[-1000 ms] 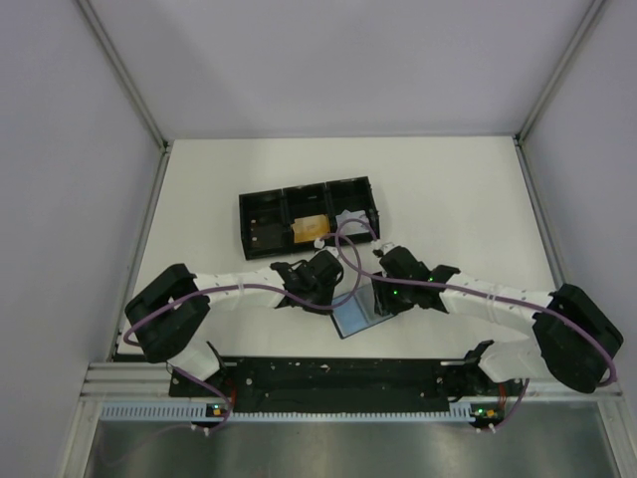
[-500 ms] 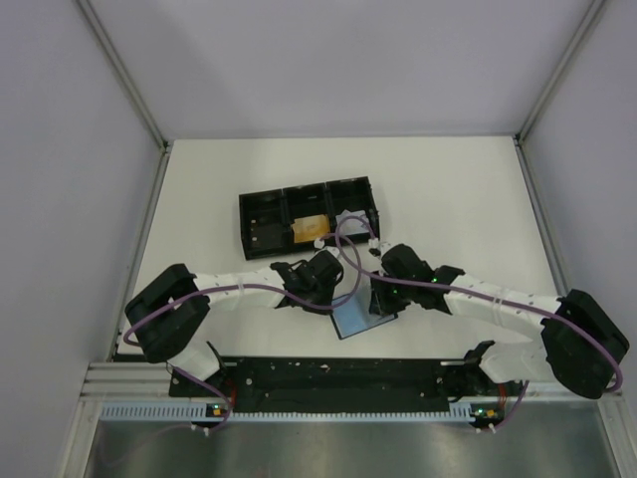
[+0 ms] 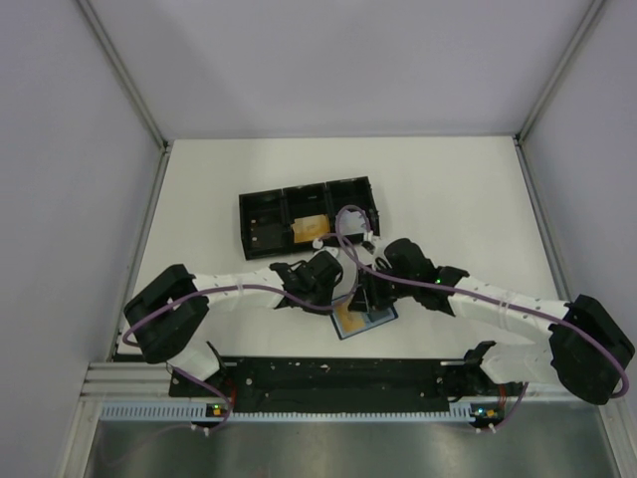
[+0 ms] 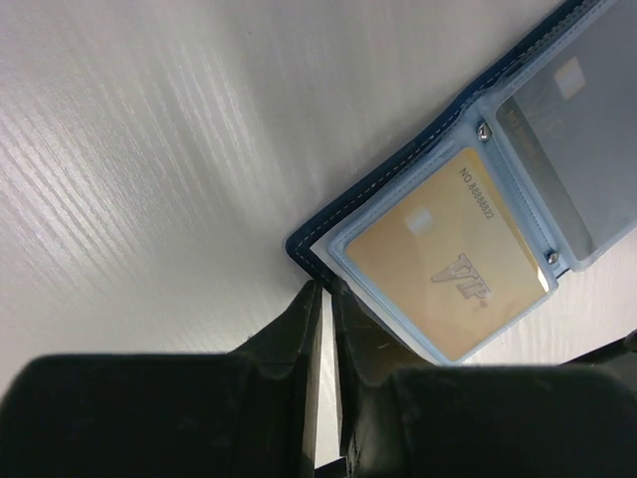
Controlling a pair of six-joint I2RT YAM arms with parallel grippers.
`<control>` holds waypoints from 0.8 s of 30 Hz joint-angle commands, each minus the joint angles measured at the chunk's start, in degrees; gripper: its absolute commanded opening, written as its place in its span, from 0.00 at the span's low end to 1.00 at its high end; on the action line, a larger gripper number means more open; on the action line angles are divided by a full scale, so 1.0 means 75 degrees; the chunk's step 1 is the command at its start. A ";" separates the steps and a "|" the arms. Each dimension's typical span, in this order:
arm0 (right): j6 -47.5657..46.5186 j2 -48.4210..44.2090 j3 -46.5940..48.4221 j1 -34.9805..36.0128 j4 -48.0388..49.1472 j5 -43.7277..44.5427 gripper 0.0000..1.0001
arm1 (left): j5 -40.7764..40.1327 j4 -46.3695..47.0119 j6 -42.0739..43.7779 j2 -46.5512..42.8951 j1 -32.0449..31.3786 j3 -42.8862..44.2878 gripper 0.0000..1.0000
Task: Take the credit cards out of the card holder
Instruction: Remove the credit card from the card holder.
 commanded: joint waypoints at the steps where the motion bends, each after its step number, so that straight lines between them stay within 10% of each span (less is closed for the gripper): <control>1: -0.0032 -0.0020 0.0062 0.0131 0.0505 -0.0259 0.40 | -0.0237 0.0003 -0.0220 -0.0462 -0.0037 -0.0191 0.15; 12: -0.0196 0.0436 -0.0044 -0.0056 0.0446 0.0621 0.40 | -0.0322 0.0025 -0.0560 -0.2173 -0.0037 -0.0449 0.22; 24: 0.0226 0.1374 -0.0758 -0.0783 0.2274 -0.0703 0.39 | 0.0934 0.1198 -0.0583 -0.0605 -0.0049 -0.0297 0.17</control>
